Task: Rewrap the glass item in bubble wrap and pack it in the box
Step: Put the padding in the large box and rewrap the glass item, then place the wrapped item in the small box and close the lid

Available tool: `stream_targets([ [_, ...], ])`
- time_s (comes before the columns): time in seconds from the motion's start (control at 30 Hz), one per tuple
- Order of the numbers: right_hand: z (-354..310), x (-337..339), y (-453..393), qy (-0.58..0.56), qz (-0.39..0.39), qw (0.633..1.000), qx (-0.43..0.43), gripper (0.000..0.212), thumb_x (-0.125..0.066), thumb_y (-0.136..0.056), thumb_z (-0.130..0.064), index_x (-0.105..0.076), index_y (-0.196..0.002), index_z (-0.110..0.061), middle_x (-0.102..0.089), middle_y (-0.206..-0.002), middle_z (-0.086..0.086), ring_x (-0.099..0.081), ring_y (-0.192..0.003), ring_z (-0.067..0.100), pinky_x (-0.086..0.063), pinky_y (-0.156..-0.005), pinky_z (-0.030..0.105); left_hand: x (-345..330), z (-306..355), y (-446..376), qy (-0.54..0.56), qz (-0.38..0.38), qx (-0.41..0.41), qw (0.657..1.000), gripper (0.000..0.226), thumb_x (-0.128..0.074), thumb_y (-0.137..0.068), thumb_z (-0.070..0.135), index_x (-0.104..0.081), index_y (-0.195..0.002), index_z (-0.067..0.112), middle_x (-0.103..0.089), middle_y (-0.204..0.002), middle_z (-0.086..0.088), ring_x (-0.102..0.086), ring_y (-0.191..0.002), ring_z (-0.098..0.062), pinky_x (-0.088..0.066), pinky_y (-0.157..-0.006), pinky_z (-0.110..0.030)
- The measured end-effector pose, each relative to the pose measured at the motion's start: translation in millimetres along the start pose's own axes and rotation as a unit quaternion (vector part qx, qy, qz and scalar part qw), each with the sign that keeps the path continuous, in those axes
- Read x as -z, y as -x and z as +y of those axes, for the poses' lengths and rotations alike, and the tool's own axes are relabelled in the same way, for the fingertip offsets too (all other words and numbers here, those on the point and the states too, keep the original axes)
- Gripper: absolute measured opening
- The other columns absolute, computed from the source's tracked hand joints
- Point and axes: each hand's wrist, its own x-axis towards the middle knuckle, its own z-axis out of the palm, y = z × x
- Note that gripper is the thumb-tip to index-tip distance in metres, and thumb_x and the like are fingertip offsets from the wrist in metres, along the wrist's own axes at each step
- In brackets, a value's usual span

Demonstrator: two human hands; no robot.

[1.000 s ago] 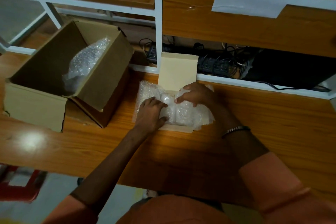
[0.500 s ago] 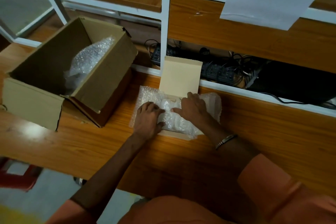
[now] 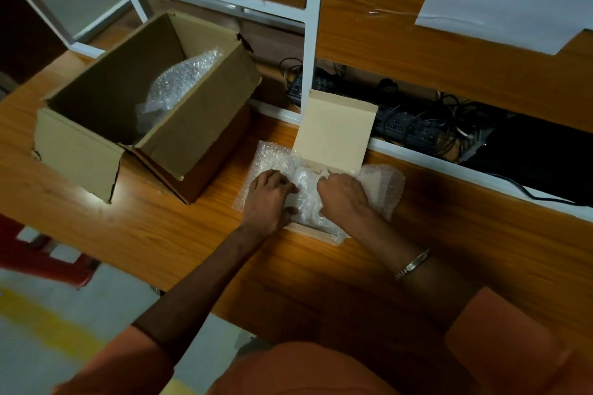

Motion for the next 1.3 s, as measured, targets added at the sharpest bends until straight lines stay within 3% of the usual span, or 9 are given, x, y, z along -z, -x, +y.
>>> stream_targets([
  [0.13,24.8,3.0,-15.1,-0.066,-0.078,0.994,0.024,0.069,-0.085,-0.083,-0.053,-0.062,-0.134,-0.012,-0.066,-0.132,0.012,-0.064,-0.121,0.031,-0.052,-0.093,0.038,-3.3,1.7,1.0,0.009,0.011,0.014,1.0,0.055,-0.083,-0.082,0.049,-0.071,-0.132,0.028,-0.06,-0.142,-0.003,-0.042,-0.144,-0.03,-0.043,-0.111,-0.049],
  [0.2,38.9,1.1,-21.9,-0.085,-0.105,0.99,0.039,0.088,-0.089,-0.077,-0.053,-0.056,-0.148,-0.015,-0.063,-0.139,0.011,-0.06,-0.126,0.031,-0.051,-0.097,0.037,-3.3,2.5,0.8,0.018,0.014,0.022,0.999,0.056,-0.084,-0.081,0.049,-0.07,-0.131,0.028,-0.06,-0.142,-0.002,-0.042,-0.144,-0.03,-0.045,-0.111,-0.05],
  [0.33,38.5,-10.3,-16.3,-0.026,-0.051,0.995,0.081,0.071,-0.092,-0.078,-0.034,-0.06,-0.137,-0.011,-0.053,-0.136,0.013,-0.063,-0.114,0.03,-0.049,-0.078,0.033,-5.8,6.0,2.0,0.013,0.017,0.034,0.999,0.055,-0.086,-0.08,0.047,-0.07,-0.129,0.028,-0.061,-0.141,-0.002,-0.042,-0.143,-0.029,-0.046,-0.109,-0.049],
  [0.43,32.2,-17.9,-15.2,-0.004,-0.024,0.996,0.09,0.06,-0.09,-0.081,-0.027,-0.063,-0.131,-0.007,-0.052,-0.136,0.014,-0.064,-0.112,0.029,-0.054,-0.083,0.035,-9.0,8.4,1.7,0.011,0.019,0.046,0.999,0.055,-0.086,-0.08,0.048,-0.071,-0.129,0.028,-0.06,-0.143,-0.001,-0.041,-0.146,-0.029,-0.044,-0.113,-0.051],
  [0.77,38.2,-26.2,-18.7,-0.052,-0.016,0.994,0.09,0.056,-0.088,-0.08,-0.028,-0.064,-0.127,-0.009,-0.056,-0.128,0.015,-0.065,-0.106,0.032,-0.041,-0.071,0.032,-8.6,15.6,5.1,0.023,0.015,0.067,0.997,0.055,-0.087,-0.082,0.038,-0.07,-0.131,0.02,-0.059,-0.146,-0.008,-0.04,-0.148,-0.034,-0.043,-0.115,-0.057],
  [0.93,47.0,-20.4,-22.8,-0.084,-0.06,0.991,0.084,0.081,-0.089,-0.079,-0.041,-0.054,-0.148,-0.016,-0.057,-0.139,0.012,-0.059,-0.124,0.03,-0.051,-0.094,0.036,10.9,5.5,3.9,0.024,-0.072,0.012,0.997,0.063,-0.078,-0.09,0.046,-0.06,-0.147,0.023,-0.052,-0.157,-0.007,-0.029,-0.156,-0.033,-0.035,-0.122,-0.055],
  [1.03,48.1,2.2,-30.1,-0.106,-0.138,0.981,0.08,0.09,-0.086,-0.083,-0.045,-0.045,-0.158,-0.017,-0.051,-0.155,0.009,-0.049,-0.14,0.029,-0.045,-0.112,0.039,52.7,-9.1,6.3,0.13,-0.137,-0.037,0.981,0.062,-0.073,-0.096,0.045,-0.054,-0.153,0.027,-0.036,-0.171,-0.003,-0.026,-0.159,-0.029,-0.033,-0.125,-0.05],
  [1.1,38.7,23.7,-38.9,-0.1,-0.132,0.984,0.066,0.08,-0.083,-0.084,-0.051,-0.053,-0.152,-0.023,-0.057,-0.149,0.007,-0.055,-0.134,0.028,-0.048,-0.108,0.041,88.0,-23.7,8.5,0.181,-0.08,-0.042,0.979,0.058,-0.074,-0.098,0.035,-0.056,-0.151,0.025,-0.028,-0.174,0.001,-0.031,-0.158,-0.026,-0.039,-0.12,-0.047],
  [1.3,-15.5,132.2,-83.5,-0.24,0.131,0.959,0.07,0.031,-0.077,-0.089,-0.047,-0.079,-0.113,-0.027,-0.078,-0.103,0.001,-0.073,-0.092,0.022,-0.061,-0.083,0.037,202.5,-84.9,16.8,0.084,0.15,-0.044,0.984,0.042,-0.064,-0.101,0.032,-0.063,-0.143,0.023,-0.044,-0.165,-0.002,-0.05,-0.143,-0.022,-0.044,-0.108,-0.038],
])
